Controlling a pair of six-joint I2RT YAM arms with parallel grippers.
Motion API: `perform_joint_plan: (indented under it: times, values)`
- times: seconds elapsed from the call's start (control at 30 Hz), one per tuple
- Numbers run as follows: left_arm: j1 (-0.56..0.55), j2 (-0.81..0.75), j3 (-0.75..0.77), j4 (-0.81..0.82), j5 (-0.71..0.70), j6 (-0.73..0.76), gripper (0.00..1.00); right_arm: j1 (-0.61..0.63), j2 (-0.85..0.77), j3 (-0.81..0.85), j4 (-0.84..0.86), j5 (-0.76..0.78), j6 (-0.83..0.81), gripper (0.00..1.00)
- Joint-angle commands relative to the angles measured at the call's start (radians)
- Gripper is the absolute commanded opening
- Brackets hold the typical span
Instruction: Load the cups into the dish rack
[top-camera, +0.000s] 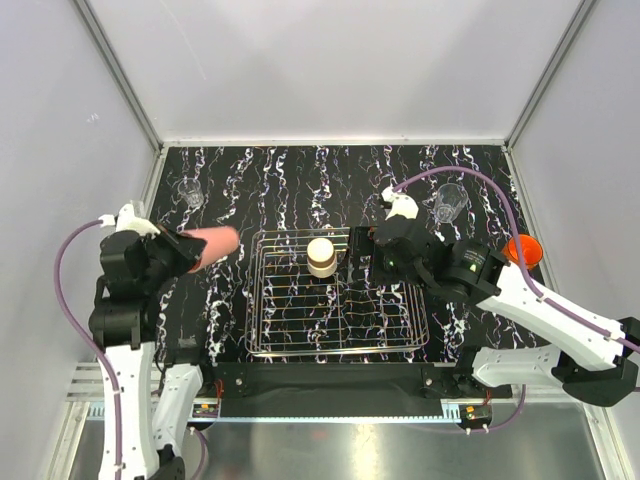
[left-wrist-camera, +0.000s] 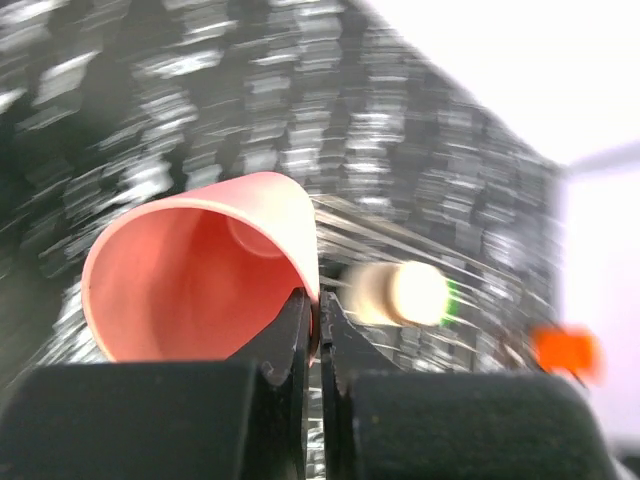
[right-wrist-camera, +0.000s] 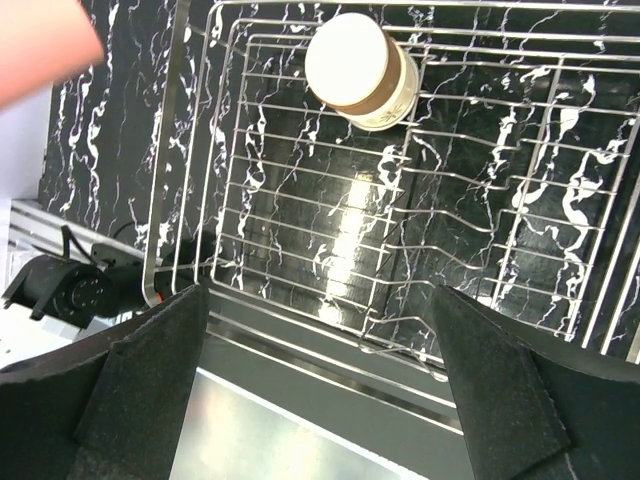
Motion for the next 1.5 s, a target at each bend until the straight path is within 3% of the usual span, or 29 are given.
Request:
perform_joint_plan:
  times: [0.0, 0.17, 0.4, 0.6, 0.7, 1.13, 1.2, 1.47]
  values:
    - [-0.027, -0.038, -0.034, 0.300, 0.418, 0.040, 0.00, 0.004, -0.010, 0.017, 0.036, -0.034, 0.013, 1.00]
    - [-0.076, -0.046, -0.101, 0.604, 0.691, -0.078, 0.00, 0.004, -0.027, 0.009, 0.091, -0.093, -0.005, 1.00]
    - [-0.147, -0.061, -0.164, 0.954, 0.851, -0.252, 0.00, 0.004, -0.057, -0.035, 0.235, -0.247, -0.040, 1.00]
    - [-0.187, -0.086, -0.181, 1.063, 0.889, -0.270, 0.00, 0.004, -0.111, -0.070, 0.335, -0.371, -0.090, 1.00]
    - [-0.194, -0.101, -0.224, 1.173, 0.899, -0.362, 0.00, 0.005, -0.149, -0.106, 0.393, -0.443, -0.117, 1.00]
    - [-0.230, -0.035, -0.385, 2.039, 0.778, -0.937, 0.00, 0.004, -0.277, -0.227, 0.645, -0.534, -0.114, 1.00]
    - [-0.231, -0.017, -0.388, 2.106, 0.771, -0.988, 0.00, 0.004, -0.272, -0.227, 0.671, -0.535, -0.119, 1.00]
    - [-0.236, -0.055, -0.402, 2.025, 0.765, -0.955, 0.00, 0.004, -0.241, -0.193, 0.824, -0.571, -0.136, 1.00]
